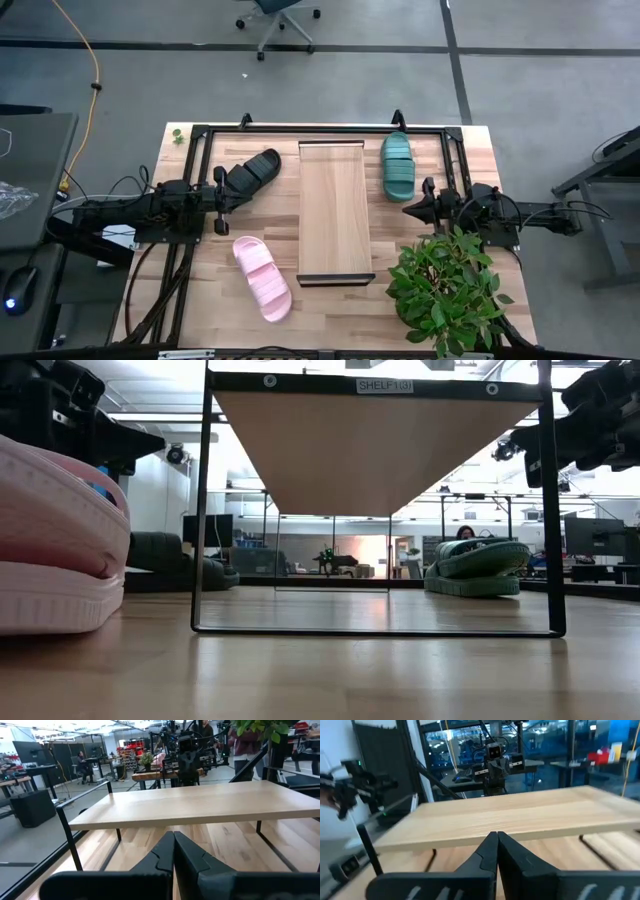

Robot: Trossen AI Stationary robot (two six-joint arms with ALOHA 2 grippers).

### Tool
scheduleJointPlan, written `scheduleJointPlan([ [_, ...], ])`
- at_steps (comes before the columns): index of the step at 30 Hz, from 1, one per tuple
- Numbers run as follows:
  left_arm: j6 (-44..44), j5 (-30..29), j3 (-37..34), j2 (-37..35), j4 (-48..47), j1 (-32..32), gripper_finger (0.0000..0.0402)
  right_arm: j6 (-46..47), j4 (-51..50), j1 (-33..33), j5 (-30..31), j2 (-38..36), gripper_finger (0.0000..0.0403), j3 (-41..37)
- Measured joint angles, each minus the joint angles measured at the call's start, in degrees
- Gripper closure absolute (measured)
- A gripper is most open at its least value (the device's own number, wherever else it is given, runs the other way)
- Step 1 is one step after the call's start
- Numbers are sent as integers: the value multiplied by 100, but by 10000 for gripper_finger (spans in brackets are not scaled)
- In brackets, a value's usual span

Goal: Pick and place slippers onto the shelf
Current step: Put the green pair of slippers on the shelf

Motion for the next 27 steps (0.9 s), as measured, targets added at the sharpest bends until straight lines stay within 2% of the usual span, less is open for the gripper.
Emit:
scheduleJointPlan([
  [4,-54,-1,-1,0,4,2,401,879,2,7,-1,-1,402,0],
  [8,-254,1,1,0,13,1,401,2532,4,7,-1,-2,402,-1],
  [11,-980,1,0,0,122,0,401,3926,4,7,99,-1,402,0],
  [16,-2154,1,1,0,216,2,401,5409,4,7,880,1,402,1],
  [20,-3218,-1,1,0,216,1,401,5950,38,7,1484,-2,402,0],
  [27,-3328,-249,1,0,187,1,401,6265,255,7,2340,-2,402,1],
])
